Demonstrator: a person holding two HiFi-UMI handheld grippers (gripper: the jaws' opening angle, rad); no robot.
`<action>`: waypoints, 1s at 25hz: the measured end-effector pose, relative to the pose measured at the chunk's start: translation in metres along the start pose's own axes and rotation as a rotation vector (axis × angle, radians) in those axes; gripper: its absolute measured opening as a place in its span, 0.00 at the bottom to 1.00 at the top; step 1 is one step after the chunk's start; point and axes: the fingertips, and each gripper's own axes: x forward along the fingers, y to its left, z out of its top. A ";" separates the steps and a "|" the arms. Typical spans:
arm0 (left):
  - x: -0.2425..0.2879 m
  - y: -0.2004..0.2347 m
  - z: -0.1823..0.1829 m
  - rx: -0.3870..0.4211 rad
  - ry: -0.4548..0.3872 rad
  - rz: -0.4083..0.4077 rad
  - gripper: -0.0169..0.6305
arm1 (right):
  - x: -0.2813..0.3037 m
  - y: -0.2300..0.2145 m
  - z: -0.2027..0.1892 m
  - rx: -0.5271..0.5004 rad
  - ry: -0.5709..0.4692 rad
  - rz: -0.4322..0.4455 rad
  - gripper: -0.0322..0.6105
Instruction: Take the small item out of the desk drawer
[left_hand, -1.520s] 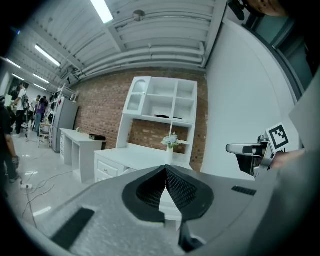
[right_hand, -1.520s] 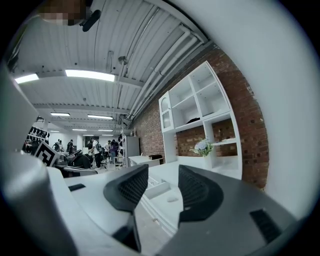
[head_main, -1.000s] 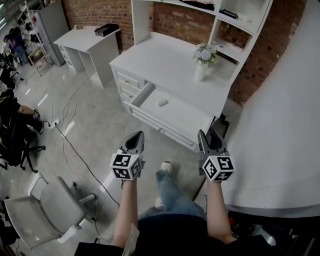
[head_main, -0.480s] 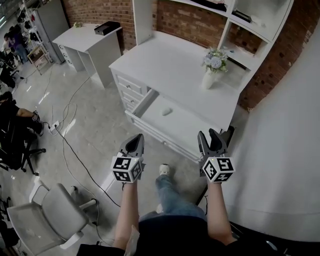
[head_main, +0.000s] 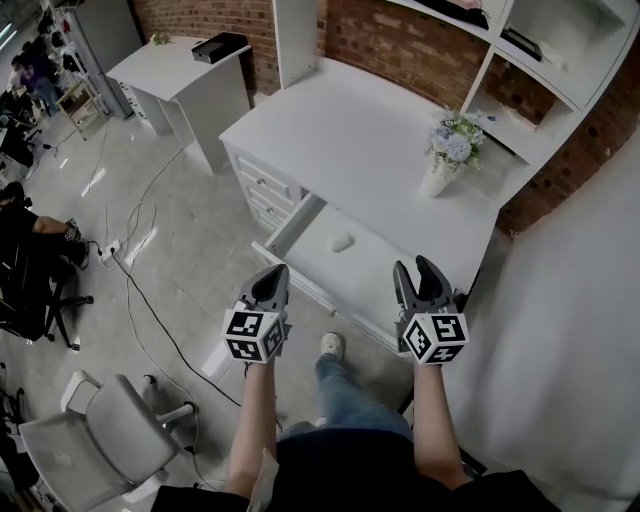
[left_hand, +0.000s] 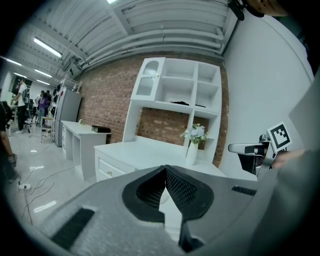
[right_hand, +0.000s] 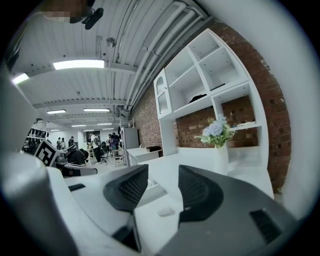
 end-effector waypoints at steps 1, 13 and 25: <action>0.008 0.005 0.004 0.002 0.001 0.002 0.04 | 0.010 -0.002 0.001 0.000 0.003 0.003 0.31; 0.107 0.051 0.038 0.016 0.013 0.015 0.04 | 0.125 -0.024 0.002 0.007 0.062 0.048 0.31; 0.152 0.071 0.046 -0.003 0.048 -0.039 0.04 | 0.166 -0.029 -0.005 -0.157 0.186 0.057 0.31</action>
